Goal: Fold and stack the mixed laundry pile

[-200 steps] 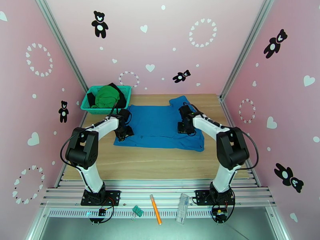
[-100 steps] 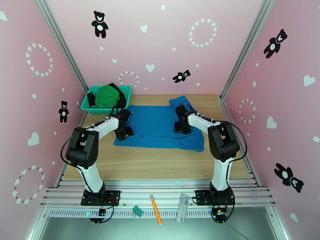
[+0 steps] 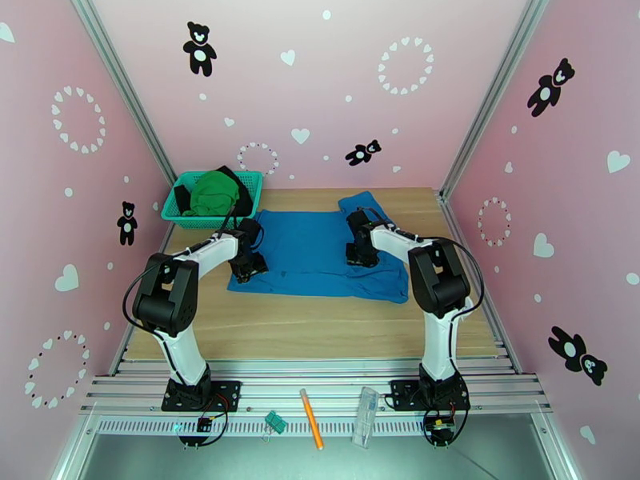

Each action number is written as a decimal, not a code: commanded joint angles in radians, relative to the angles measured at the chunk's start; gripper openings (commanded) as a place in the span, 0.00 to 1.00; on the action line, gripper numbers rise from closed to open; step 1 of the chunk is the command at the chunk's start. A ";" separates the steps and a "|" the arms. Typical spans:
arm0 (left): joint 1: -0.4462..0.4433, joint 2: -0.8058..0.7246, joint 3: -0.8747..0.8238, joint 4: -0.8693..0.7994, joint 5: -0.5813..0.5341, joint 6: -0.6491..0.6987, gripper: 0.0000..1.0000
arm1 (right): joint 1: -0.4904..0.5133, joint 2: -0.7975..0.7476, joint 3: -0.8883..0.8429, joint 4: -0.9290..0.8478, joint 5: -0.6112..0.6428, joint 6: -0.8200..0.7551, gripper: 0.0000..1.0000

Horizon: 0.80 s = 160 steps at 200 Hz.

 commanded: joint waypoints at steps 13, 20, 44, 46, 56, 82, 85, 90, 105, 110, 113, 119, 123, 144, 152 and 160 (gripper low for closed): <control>-0.011 0.016 0.003 0.004 0.011 0.009 0.57 | 0.007 0.013 0.026 -0.019 0.009 0.005 0.19; -0.012 0.015 0.003 0.004 0.011 0.009 0.57 | 0.006 0.012 0.027 -0.020 0.010 0.004 0.19; -0.011 0.015 0.004 0.003 0.011 0.009 0.57 | 0.010 0.001 0.027 -0.024 0.014 0.004 0.16; -0.011 0.016 0.003 0.004 0.011 0.009 0.57 | 0.009 0.001 0.026 -0.025 0.015 0.004 0.16; -0.012 0.016 0.002 0.004 0.011 0.008 0.57 | 0.011 -0.004 0.026 -0.026 0.017 0.005 0.13; -0.013 0.014 0.001 0.005 0.011 0.008 0.57 | 0.019 -0.015 0.035 -0.041 0.030 0.006 0.00; -0.015 0.014 0.001 0.005 0.011 0.008 0.57 | 0.019 -0.017 0.037 -0.045 0.032 0.004 0.00; -0.015 0.014 0.001 0.005 0.011 0.008 0.57 | 0.023 -0.021 0.042 -0.050 0.037 0.004 0.00; -0.015 0.014 0.000 0.004 0.011 0.006 0.57 | 0.036 -0.036 0.058 -0.064 0.052 -0.002 0.00; -0.017 0.014 -0.001 0.006 0.011 0.006 0.57 | 0.040 -0.039 0.066 -0.069 0.058 -0.005 0.00; -0.016 0.014 -0.001 0.006 0.011 0.006 0.57 | 0.043 -0.041 0.071 -0.070 0.059 -0.006 0.00; -0.017 0.015 -0.001 0.007 0.011 0.006 0.57 | 0.047 -0.043 0.080 -0.074 0.063 -0.007 0.00; -0.017 0.016 -0.001 0.006 0.011 0.005 0.57 | 0.050 -0.044 0.087 -0.076 0.065 -0.010 0.00; -0.020 0.019 -0.001 0.011 0.017 0.004 0.57 | 0.060 -0.028 0.123 -0.074 0.065 -0.024 0.00; -0.021 0.019 -0.002 0.012 0.019 0.004 0.57 | 0.062 -0.015 0.140 -0.074 0.059 -0.034 0.00; -0.021 0.019 -0.003 0.012 0.020 0.004 0.57 | 0.065 0.002 0.156 -0.074 0.052 -0.047 0.00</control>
